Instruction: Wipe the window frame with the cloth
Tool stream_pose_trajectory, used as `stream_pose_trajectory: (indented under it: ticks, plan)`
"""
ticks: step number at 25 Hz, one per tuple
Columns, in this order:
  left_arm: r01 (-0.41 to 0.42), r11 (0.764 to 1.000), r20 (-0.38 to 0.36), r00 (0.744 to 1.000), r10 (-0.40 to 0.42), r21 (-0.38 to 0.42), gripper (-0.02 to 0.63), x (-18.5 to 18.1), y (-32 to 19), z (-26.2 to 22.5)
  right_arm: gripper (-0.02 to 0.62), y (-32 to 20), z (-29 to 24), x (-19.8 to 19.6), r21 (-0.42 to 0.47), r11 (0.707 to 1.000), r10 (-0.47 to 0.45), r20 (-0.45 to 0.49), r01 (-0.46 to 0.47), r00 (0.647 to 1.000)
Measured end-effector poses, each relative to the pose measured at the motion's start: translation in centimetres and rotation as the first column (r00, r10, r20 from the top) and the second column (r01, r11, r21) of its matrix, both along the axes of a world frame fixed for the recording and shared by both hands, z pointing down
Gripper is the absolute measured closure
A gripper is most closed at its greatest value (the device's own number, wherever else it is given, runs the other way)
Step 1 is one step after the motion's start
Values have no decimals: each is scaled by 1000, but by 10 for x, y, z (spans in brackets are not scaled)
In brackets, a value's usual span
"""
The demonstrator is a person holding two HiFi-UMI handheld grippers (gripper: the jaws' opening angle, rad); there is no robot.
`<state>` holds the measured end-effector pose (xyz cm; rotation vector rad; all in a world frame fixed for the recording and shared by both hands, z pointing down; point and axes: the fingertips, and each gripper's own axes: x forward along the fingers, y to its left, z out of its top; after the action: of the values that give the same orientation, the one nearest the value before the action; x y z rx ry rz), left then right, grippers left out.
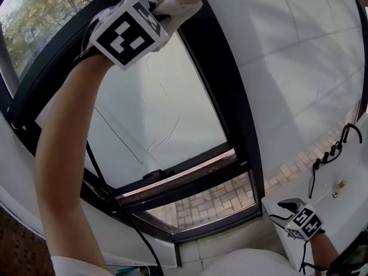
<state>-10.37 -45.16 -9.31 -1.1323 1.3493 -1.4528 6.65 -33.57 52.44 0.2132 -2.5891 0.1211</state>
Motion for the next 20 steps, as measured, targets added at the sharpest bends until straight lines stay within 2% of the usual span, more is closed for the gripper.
stream_pose_trajectory:
  ticks: [7, 10, 15, 20]
  plan:
    - [-35, 999, 75, 996, 37, -34, 509, -54, 84, 108, 391, 38, -4, -72, 8, 984, -178, -40, 179, 983]
    - [-24, 999, 61, 998, 26, -26, 511, -92, 127, 145, 391, 58, -8, -108, 13, 970, -240, -43, 241, 970]
    - [77, 996, 37, 996, -76, -43, 511, -176, 199, 200, 391, 99, -9, -164, 17, 943, -330, -56, 331, 942]
    - [190, 981, 29, 982, -189, -27, 512, -257, 268, 235, 391, 146, -9, -207, 11, 918, -395, -84, 397, 915]
